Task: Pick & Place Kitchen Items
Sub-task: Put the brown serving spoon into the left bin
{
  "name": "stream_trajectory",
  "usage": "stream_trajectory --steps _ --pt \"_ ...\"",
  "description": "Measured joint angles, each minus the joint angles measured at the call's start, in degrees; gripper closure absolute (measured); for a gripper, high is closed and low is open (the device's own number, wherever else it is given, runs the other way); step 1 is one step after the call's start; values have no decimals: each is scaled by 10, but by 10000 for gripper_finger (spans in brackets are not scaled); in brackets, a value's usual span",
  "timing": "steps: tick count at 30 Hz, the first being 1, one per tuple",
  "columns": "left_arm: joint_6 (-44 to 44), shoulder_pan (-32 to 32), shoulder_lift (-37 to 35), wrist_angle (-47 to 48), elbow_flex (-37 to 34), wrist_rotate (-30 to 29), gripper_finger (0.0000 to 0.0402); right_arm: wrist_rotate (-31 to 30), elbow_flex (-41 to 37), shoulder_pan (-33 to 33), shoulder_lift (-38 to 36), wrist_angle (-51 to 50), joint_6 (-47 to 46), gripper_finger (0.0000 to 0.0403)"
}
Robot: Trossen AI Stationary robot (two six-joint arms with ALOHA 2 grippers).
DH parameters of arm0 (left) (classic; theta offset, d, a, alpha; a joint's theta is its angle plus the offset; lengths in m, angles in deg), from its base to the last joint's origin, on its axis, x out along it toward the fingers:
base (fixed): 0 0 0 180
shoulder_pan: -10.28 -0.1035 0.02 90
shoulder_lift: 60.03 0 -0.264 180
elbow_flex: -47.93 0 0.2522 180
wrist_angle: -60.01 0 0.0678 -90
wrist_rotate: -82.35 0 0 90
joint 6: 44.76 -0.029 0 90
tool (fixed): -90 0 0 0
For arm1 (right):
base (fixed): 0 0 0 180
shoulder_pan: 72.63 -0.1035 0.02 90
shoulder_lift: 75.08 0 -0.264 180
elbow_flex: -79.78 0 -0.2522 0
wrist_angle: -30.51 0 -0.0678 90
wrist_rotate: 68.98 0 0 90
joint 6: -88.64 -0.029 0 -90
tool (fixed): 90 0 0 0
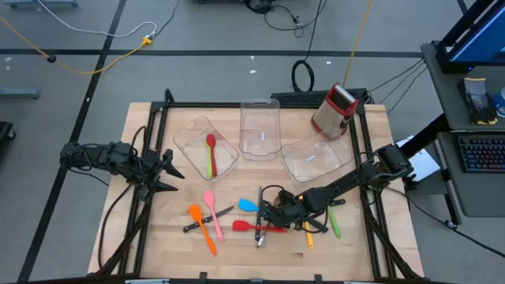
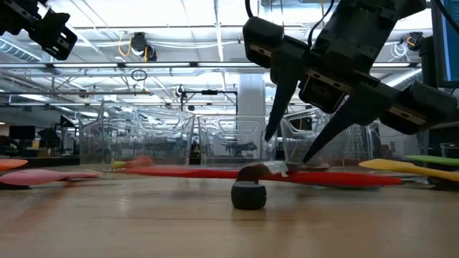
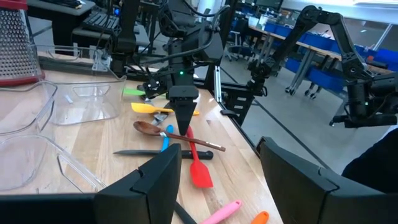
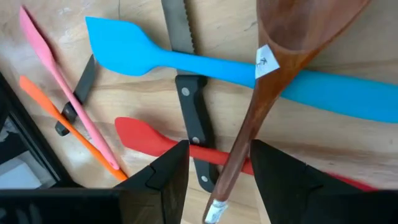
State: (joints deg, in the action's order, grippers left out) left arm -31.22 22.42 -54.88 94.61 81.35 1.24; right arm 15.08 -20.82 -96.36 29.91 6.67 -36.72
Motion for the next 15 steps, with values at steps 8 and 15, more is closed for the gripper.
stream_trajectory --steps 8,15 --pt "-4 0 0 0 0 -12 176 2 0 0 0 -24 -9 236" --pt "-5 0 0 0 0 -14 176 2 0 0 0 -22 -12 236"
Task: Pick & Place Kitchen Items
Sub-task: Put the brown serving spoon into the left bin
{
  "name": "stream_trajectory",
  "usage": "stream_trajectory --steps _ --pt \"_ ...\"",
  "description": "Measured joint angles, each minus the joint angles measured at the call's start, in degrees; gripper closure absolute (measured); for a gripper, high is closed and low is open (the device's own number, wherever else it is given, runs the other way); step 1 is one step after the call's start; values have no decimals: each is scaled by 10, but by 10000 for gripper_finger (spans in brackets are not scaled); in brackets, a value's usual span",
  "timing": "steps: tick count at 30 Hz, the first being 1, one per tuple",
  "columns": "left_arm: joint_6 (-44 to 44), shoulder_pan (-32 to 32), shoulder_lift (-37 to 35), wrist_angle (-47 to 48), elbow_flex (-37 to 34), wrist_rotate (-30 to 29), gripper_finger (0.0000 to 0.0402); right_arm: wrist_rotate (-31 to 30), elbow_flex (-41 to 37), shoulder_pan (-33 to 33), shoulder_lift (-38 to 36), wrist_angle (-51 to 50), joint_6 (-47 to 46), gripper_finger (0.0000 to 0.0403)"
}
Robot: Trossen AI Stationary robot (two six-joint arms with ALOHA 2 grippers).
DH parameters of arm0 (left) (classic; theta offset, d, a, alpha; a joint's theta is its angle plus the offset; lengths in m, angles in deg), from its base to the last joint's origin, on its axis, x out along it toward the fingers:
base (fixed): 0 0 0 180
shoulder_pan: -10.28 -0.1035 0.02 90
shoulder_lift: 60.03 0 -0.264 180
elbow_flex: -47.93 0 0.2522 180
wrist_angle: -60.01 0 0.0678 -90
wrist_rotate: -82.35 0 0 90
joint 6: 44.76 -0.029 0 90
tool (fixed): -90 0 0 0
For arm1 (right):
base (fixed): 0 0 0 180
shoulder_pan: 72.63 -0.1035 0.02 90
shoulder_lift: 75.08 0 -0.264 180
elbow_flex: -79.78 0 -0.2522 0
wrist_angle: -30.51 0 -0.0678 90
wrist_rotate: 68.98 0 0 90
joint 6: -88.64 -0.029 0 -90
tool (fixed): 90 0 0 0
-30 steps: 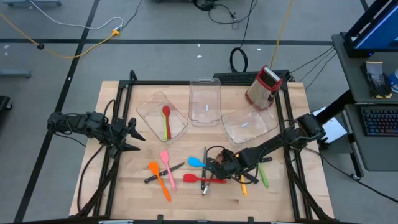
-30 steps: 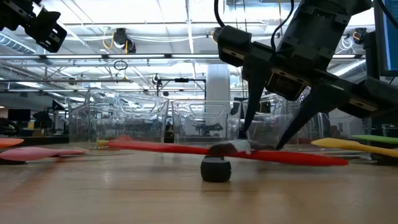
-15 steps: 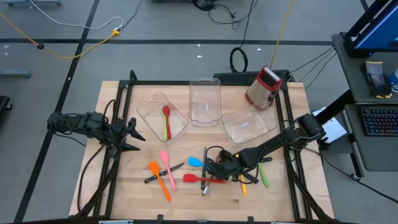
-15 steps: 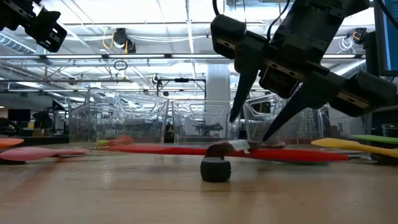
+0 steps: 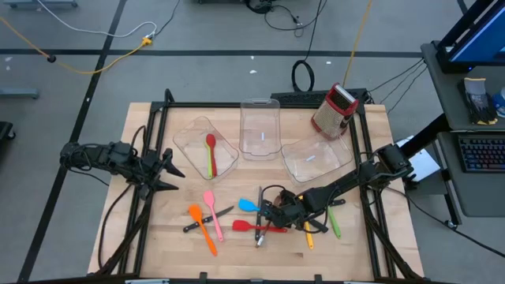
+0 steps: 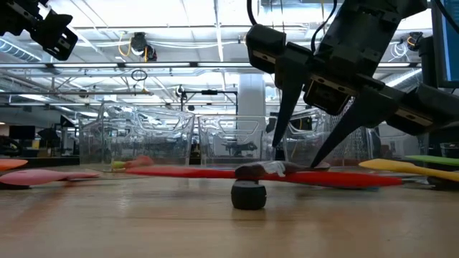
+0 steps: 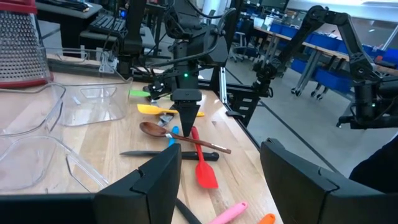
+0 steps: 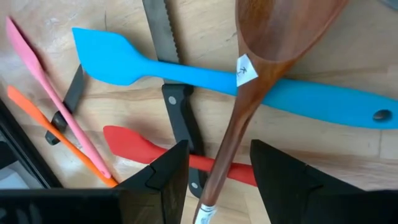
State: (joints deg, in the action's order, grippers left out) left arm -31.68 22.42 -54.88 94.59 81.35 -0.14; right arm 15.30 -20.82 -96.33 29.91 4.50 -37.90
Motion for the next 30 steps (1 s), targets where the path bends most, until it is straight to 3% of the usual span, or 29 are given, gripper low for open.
stream_trajectory --steps 18,26,30 --pt "-6 0 0 0 0 -1 176 0 0 0 0 -10 -18 237" --pt "-5 0 0 0 0 -1 176 1 1 8 0 21 -18 264" --pt "-4 0 0 0 0 -1 176 36 1 13 0 23 -20 276"
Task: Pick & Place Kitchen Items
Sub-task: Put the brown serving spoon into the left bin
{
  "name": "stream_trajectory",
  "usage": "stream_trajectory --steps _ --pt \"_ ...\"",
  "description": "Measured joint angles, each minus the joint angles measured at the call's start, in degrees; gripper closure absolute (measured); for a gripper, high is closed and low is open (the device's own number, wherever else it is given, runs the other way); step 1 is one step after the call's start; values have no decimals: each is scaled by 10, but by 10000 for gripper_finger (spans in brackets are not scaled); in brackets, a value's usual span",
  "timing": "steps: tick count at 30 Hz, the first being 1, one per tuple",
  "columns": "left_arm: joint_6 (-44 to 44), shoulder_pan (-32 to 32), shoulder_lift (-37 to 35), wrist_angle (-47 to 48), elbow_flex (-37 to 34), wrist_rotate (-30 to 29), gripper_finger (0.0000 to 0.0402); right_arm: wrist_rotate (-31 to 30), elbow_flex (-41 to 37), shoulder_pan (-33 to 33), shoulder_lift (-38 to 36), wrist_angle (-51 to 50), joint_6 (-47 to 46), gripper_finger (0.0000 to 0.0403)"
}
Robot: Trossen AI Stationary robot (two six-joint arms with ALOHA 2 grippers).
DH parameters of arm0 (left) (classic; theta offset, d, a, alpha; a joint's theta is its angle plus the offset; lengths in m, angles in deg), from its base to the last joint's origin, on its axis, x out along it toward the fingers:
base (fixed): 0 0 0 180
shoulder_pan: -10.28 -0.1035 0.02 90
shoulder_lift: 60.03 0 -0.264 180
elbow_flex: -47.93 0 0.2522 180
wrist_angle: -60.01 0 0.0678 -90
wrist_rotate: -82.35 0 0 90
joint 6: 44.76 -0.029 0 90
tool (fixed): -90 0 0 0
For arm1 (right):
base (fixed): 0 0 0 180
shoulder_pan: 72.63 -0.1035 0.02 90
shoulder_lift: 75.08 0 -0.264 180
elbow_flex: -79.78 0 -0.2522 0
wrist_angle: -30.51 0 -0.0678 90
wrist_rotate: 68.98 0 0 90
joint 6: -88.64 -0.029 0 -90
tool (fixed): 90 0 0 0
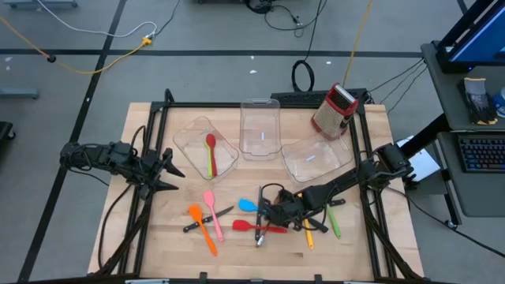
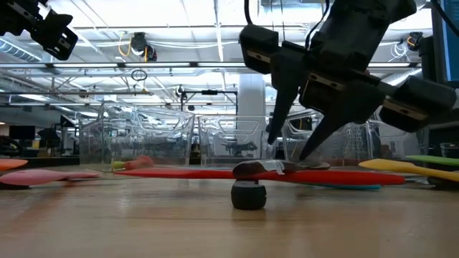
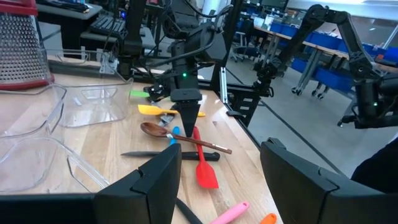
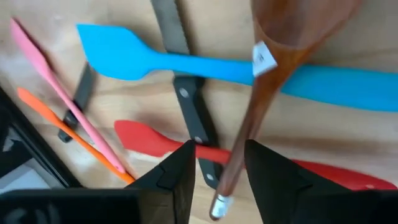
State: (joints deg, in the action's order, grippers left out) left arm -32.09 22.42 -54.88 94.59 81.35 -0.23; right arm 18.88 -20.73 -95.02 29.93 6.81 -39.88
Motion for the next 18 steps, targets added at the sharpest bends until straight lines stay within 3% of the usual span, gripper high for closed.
stream_trajectory --steps 18 --pt "-8 0 0 1 0 0 176 28 0 6 0 -31 -14 294"
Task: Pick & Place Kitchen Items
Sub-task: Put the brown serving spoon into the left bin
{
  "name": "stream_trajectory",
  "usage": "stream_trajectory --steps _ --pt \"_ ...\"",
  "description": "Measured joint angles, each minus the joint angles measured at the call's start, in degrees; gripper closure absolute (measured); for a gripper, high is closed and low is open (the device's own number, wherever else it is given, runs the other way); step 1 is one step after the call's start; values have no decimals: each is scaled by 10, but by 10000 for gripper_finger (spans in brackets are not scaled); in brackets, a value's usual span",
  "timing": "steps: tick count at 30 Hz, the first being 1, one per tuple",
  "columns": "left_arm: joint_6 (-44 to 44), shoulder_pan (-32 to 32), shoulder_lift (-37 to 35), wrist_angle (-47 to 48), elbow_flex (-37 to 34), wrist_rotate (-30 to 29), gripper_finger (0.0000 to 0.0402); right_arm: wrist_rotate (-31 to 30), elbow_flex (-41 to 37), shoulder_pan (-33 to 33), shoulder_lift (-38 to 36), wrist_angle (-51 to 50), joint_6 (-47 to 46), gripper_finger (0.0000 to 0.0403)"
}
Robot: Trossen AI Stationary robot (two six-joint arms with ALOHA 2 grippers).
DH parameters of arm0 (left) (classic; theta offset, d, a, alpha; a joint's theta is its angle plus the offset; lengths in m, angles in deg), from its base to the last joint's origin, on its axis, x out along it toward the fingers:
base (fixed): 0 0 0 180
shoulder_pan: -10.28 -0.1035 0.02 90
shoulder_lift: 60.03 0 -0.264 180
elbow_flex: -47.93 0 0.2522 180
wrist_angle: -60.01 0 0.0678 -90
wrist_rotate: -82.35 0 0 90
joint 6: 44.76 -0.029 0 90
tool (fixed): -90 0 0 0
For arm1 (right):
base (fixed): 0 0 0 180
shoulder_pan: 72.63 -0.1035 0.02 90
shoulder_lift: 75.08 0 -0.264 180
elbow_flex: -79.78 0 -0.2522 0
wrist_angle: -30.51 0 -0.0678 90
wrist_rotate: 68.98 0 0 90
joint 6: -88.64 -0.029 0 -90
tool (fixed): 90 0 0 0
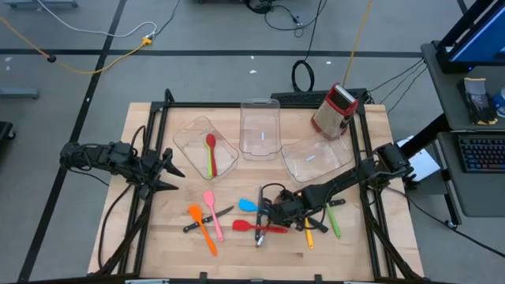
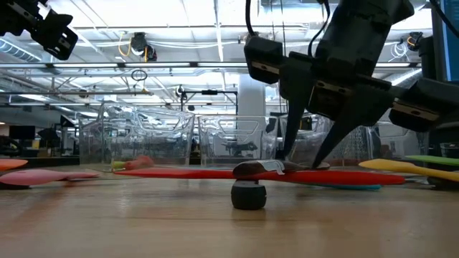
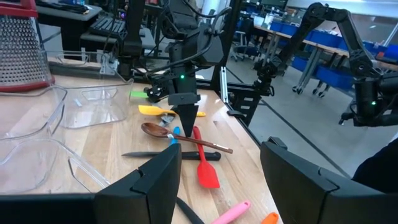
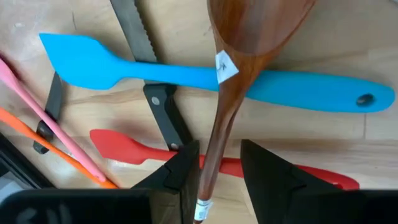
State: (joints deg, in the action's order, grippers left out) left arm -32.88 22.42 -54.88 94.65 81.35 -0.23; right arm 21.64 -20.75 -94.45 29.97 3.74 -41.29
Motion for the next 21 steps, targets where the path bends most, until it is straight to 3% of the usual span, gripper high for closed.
stream_trajectory --steps 21 --pt "-8 0 0 1 0 0 176 14 0 16 0 -22 1 293"
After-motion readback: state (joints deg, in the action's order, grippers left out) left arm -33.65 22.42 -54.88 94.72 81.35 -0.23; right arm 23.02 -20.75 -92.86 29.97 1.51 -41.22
